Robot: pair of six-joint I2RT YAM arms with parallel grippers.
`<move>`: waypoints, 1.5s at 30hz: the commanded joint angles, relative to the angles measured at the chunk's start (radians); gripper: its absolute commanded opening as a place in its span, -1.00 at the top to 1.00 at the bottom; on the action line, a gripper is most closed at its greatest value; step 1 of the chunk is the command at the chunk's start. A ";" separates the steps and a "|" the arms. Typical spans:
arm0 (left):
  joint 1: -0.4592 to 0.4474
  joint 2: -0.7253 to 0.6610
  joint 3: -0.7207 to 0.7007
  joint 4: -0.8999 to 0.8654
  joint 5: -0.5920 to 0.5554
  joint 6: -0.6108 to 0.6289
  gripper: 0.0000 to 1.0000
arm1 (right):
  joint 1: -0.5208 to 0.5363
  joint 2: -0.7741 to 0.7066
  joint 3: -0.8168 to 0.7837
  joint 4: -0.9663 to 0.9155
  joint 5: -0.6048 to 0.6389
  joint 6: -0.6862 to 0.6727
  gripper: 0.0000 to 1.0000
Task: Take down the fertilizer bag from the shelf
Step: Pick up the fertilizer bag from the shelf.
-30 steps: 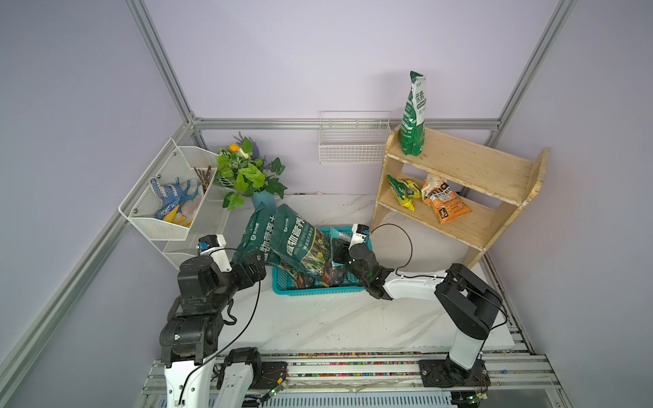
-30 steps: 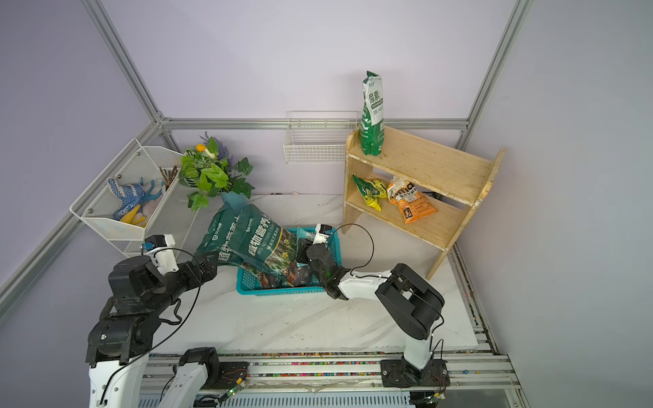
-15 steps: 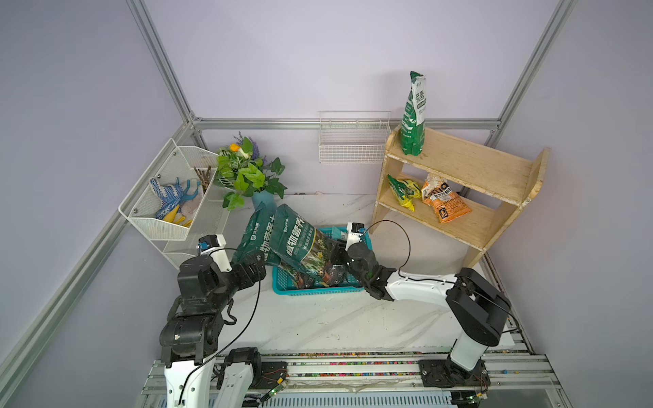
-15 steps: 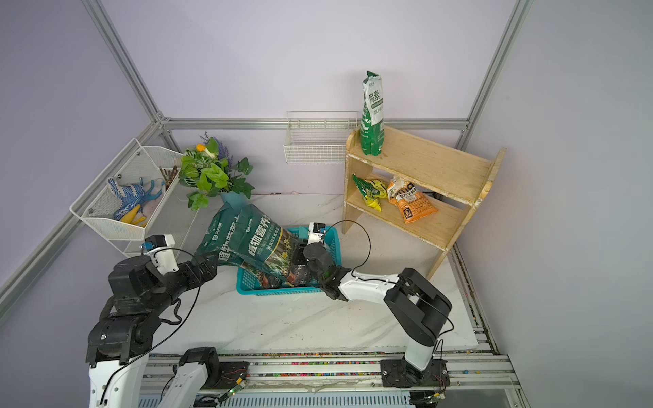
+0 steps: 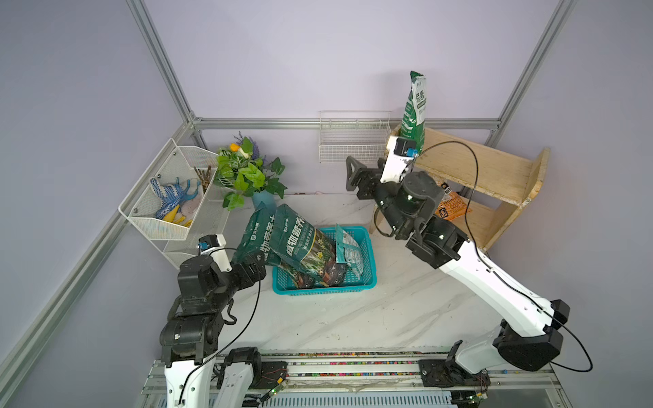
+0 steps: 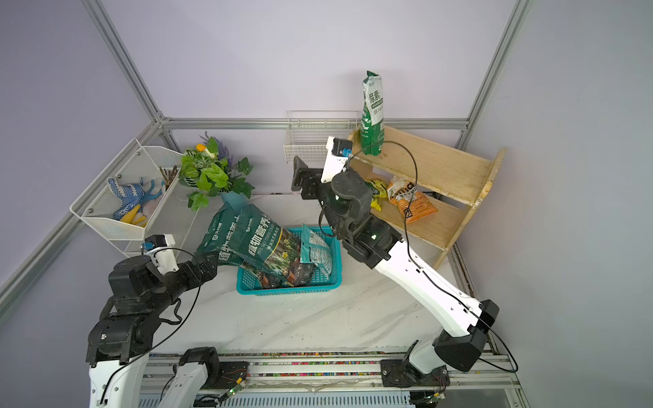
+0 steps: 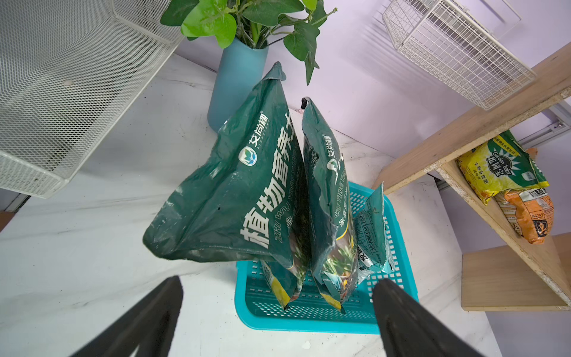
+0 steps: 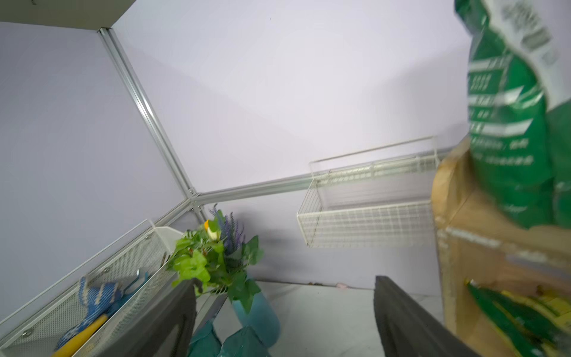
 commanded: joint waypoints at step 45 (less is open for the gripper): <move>0.007 -0.013 -0.047 0.015 0.019 -0.006 -1.00 | -0.356 0.353 0.609 -0.338 0.093 -0.312 -1.00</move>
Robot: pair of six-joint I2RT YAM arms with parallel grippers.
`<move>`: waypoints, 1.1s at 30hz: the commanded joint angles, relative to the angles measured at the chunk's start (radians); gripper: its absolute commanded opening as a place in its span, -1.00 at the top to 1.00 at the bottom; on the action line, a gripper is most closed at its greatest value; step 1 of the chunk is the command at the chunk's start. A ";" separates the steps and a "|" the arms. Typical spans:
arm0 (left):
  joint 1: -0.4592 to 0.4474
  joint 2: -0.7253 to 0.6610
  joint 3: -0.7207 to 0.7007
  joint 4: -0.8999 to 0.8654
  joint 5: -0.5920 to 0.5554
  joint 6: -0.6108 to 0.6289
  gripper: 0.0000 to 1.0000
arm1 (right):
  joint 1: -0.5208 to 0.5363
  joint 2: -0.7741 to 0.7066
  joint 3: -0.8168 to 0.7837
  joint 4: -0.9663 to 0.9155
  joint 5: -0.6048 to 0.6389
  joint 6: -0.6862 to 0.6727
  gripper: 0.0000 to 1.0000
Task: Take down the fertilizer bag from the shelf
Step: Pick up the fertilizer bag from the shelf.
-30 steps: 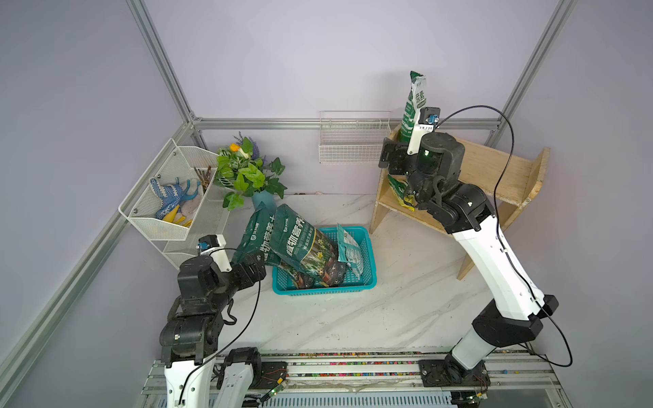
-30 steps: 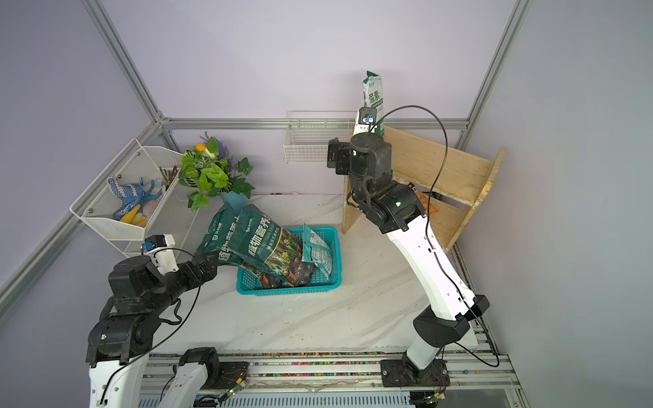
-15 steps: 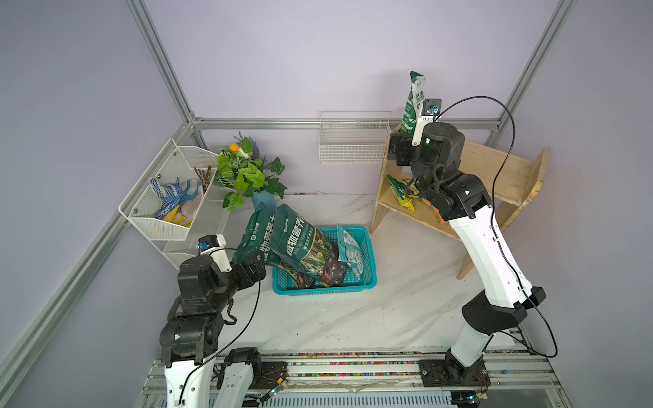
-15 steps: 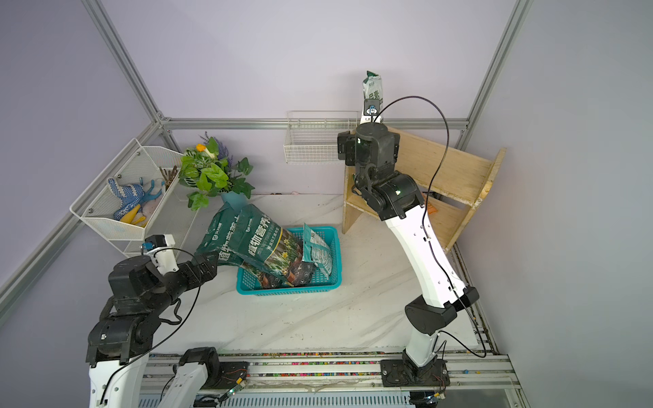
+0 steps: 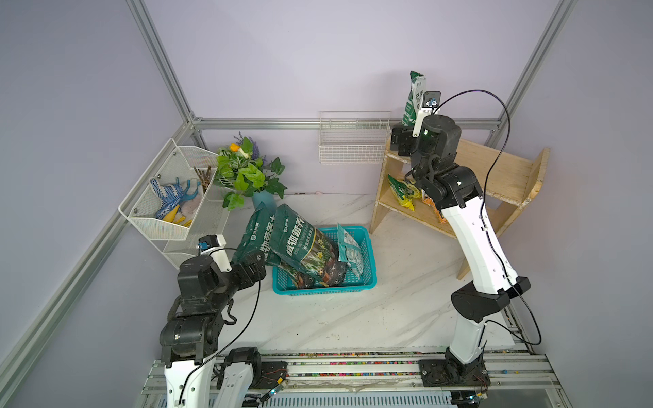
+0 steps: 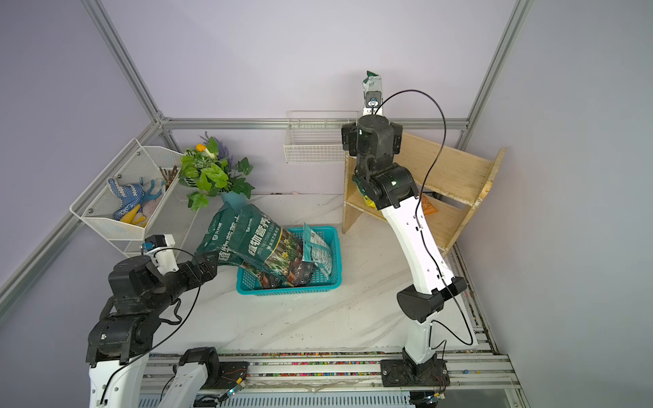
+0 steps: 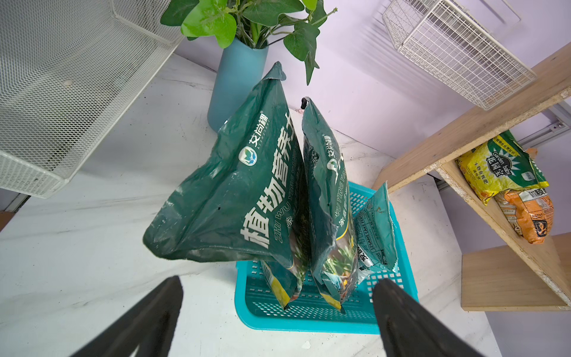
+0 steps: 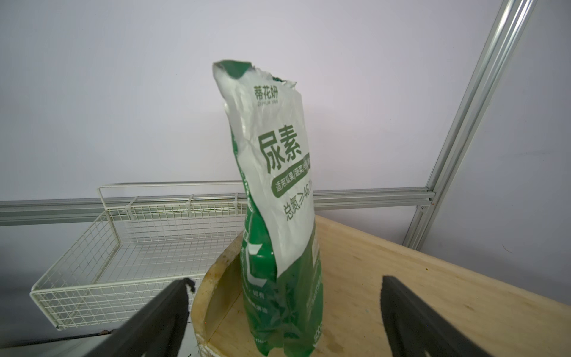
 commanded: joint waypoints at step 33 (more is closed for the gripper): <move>0.006 -0.012 -0.049 0.018 0.022 -0.006 -1.00 | -0.079 0.108 0.062 0.144 -0.104 -0.037 1.00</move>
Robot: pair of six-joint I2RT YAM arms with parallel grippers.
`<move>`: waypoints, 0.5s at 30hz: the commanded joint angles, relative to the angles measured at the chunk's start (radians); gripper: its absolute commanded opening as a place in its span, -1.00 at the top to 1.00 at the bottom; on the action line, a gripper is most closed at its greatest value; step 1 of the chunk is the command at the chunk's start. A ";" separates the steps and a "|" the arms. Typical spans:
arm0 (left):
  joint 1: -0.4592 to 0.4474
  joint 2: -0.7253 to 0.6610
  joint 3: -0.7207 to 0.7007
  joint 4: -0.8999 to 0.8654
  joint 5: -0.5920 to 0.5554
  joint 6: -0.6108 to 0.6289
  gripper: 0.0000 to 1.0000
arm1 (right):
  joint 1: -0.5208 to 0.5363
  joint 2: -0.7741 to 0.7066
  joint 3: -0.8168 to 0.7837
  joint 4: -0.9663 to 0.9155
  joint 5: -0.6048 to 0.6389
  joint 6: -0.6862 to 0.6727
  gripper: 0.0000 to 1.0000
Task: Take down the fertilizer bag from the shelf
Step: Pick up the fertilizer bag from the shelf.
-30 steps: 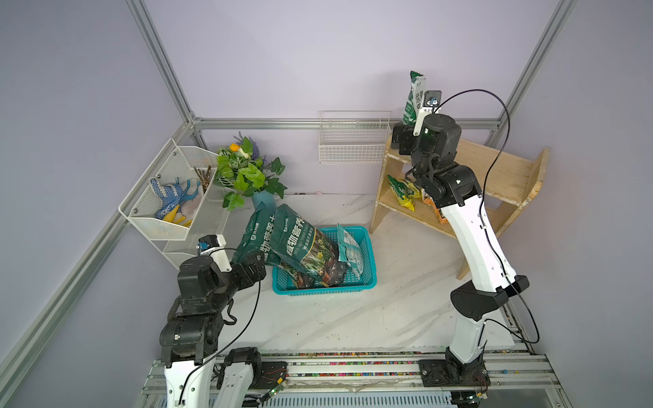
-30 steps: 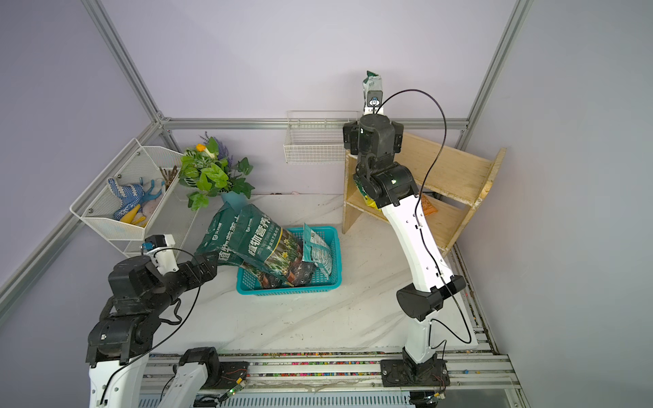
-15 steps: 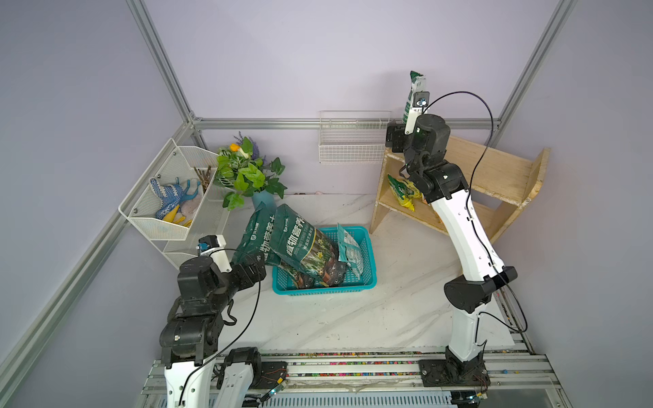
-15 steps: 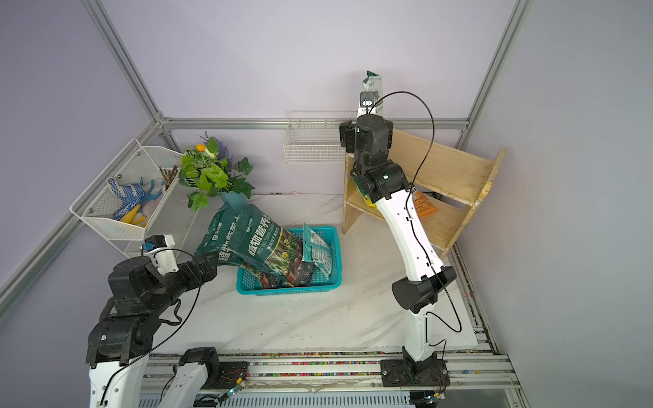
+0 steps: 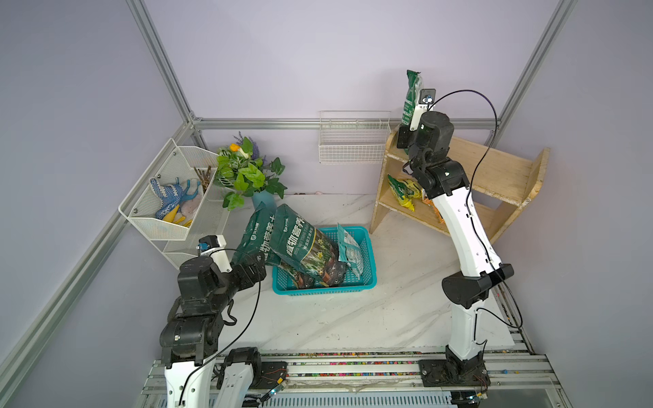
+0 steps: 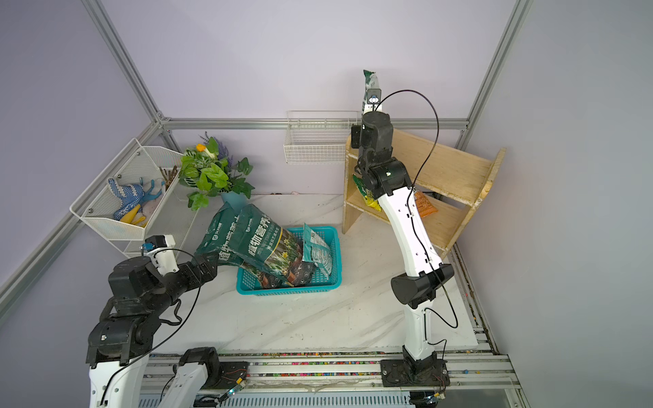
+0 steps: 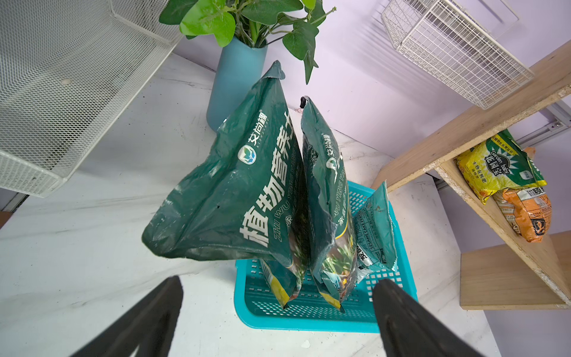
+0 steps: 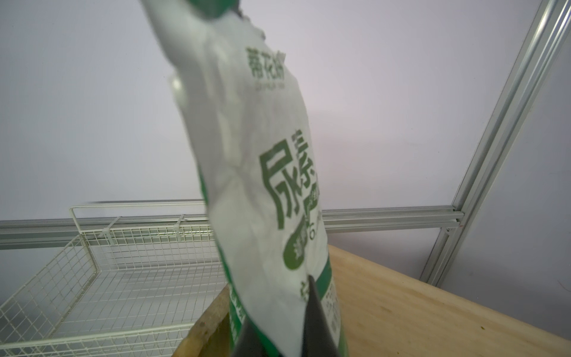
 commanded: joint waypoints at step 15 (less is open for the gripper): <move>0.006 -0.007 -0.044 0.018 0.019 -0.005 -1.00 | 0.052 -0.350 -0.361 0.205 0.004 0.029 1.00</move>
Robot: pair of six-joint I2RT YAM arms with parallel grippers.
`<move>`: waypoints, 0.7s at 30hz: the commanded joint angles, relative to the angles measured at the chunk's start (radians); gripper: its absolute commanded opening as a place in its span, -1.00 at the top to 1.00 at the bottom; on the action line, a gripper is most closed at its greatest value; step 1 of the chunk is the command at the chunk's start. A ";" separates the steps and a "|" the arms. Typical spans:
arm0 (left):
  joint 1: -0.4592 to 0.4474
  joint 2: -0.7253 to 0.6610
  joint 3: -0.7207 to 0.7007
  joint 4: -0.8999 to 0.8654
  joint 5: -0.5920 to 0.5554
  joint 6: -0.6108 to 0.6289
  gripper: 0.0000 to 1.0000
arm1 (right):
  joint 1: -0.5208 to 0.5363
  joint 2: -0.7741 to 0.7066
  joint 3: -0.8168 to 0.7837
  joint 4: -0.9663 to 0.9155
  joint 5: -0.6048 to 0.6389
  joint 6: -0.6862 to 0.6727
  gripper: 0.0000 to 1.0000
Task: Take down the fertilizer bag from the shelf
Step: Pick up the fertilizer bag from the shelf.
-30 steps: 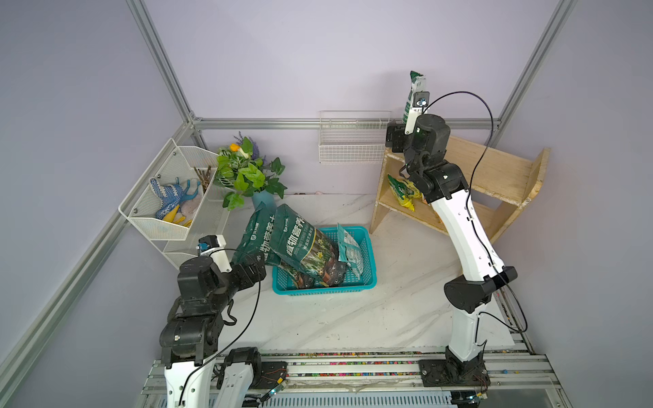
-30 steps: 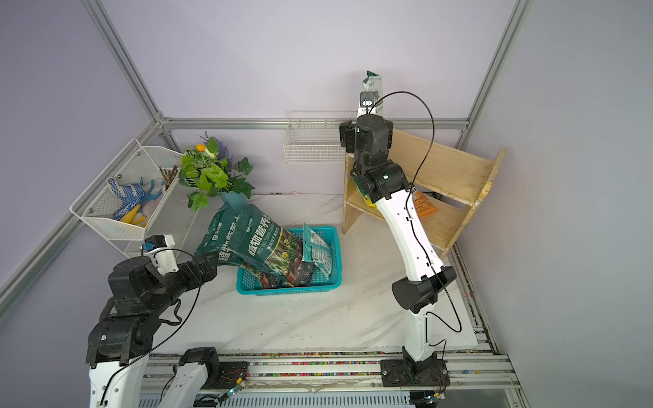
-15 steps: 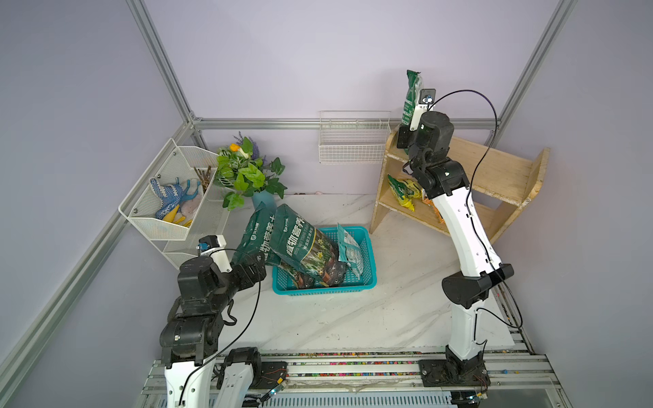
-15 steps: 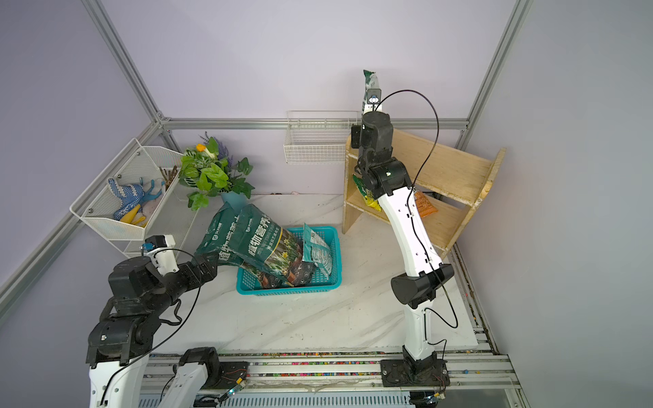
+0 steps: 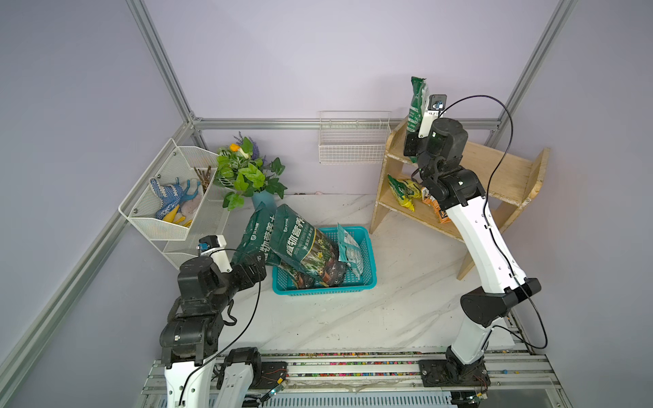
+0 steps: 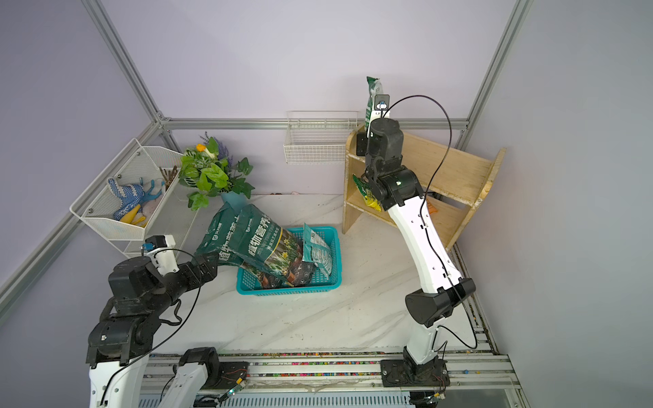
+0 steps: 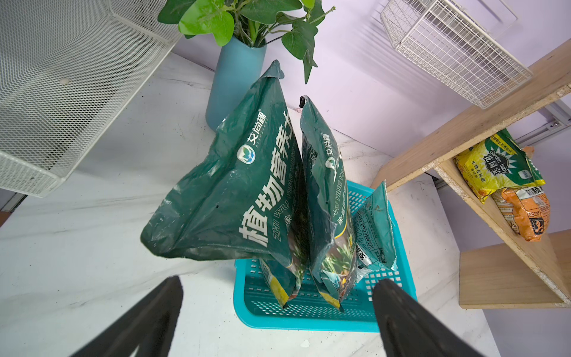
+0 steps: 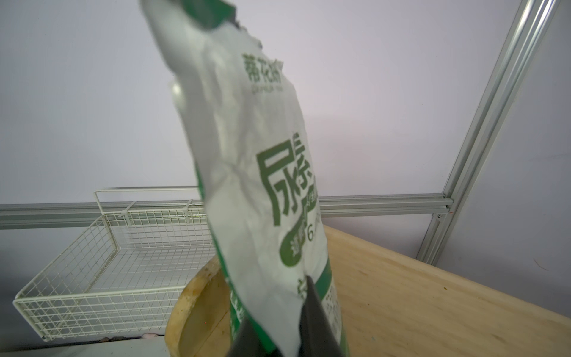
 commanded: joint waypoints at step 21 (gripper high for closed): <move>0.006 -0.006 -0.044 0.018 0.014 -0.004 -1.00 | 0.412 -0.430 -0.674 0.635 0.140 -0.109 1.00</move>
